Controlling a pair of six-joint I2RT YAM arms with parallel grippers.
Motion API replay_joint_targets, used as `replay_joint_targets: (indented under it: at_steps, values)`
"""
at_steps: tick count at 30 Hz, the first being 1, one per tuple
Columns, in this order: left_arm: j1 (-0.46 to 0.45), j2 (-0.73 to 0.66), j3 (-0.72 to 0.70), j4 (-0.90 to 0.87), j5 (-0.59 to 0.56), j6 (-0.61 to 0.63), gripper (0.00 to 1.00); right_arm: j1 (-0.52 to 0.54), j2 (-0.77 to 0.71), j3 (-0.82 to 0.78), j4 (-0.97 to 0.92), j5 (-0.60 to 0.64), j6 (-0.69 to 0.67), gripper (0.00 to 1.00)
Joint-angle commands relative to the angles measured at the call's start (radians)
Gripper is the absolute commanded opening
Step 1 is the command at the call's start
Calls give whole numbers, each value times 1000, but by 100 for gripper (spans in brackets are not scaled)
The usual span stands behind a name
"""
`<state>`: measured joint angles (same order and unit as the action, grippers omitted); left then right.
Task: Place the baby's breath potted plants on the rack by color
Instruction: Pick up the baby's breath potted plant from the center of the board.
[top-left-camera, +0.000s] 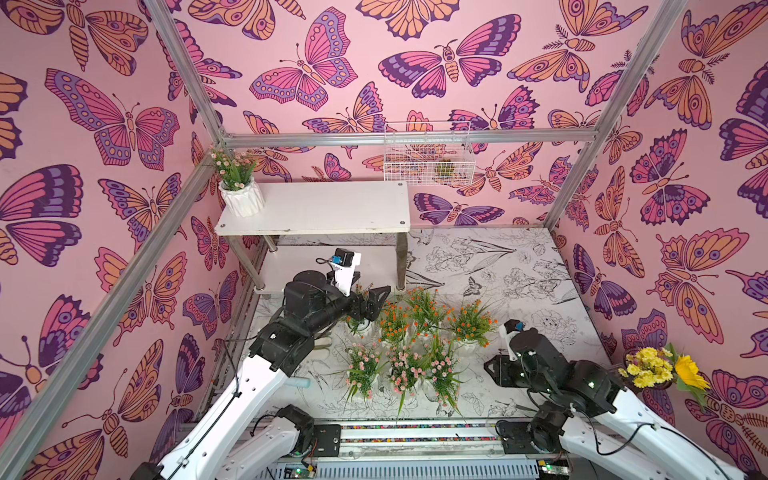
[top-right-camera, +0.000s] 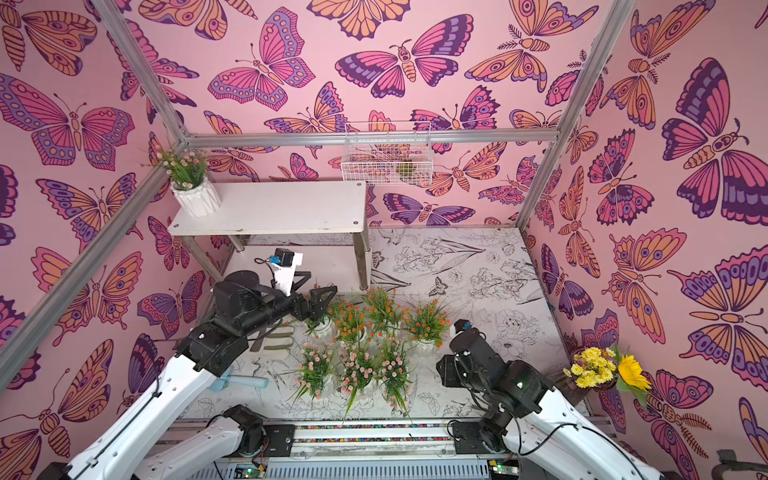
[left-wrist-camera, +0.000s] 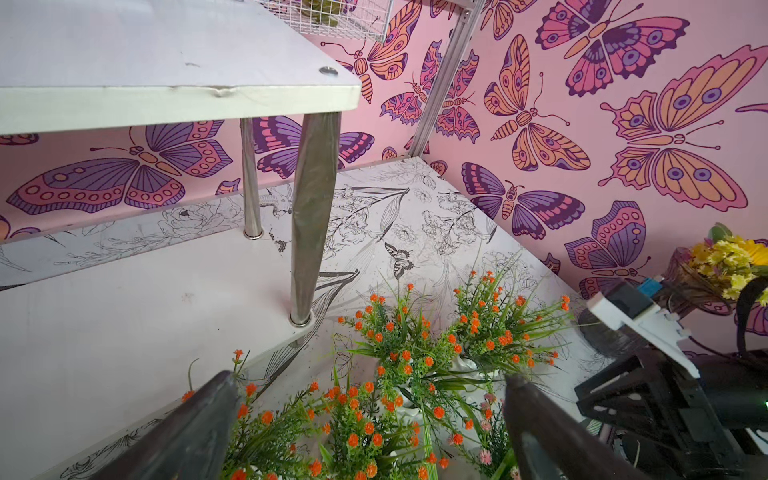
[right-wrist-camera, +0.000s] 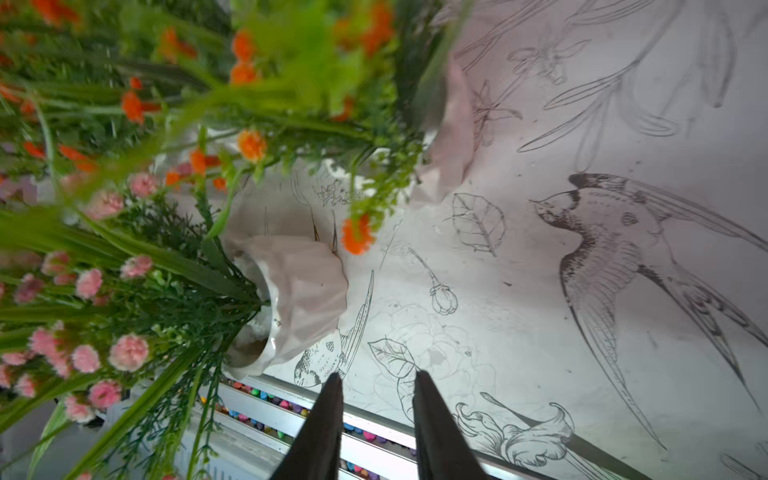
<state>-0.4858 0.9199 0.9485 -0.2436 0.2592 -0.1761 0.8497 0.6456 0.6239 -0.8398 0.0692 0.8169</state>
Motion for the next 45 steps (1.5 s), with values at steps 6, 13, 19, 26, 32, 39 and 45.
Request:
replay_joint_targets:
  at_steps: [6,13,19,26,32,39,45]
  values:
    - [-14,1,18,-27,-20,18,100,193,224,21,227,193,103,31]
    - [-17,-38,9,-57,-65,29,100,209,317,33,295,170,92,30]
    - [-19,-31,12,-61,-63,32,100,219,339,33,302,168,93,29]
    - [-19,-19,15,-66,-68,39,100,236,354,11,312,167,114,27]
    - [-19,-19,19,-75,-76,45,100,251,387,4,323,168,123,26]
    - [-20,-27,18,-83,-89,46,100,255,412,0,320,177,134,23]
    - [-20,-23,17,-83,-90,46,100,256,437,3,320,182,140,20]
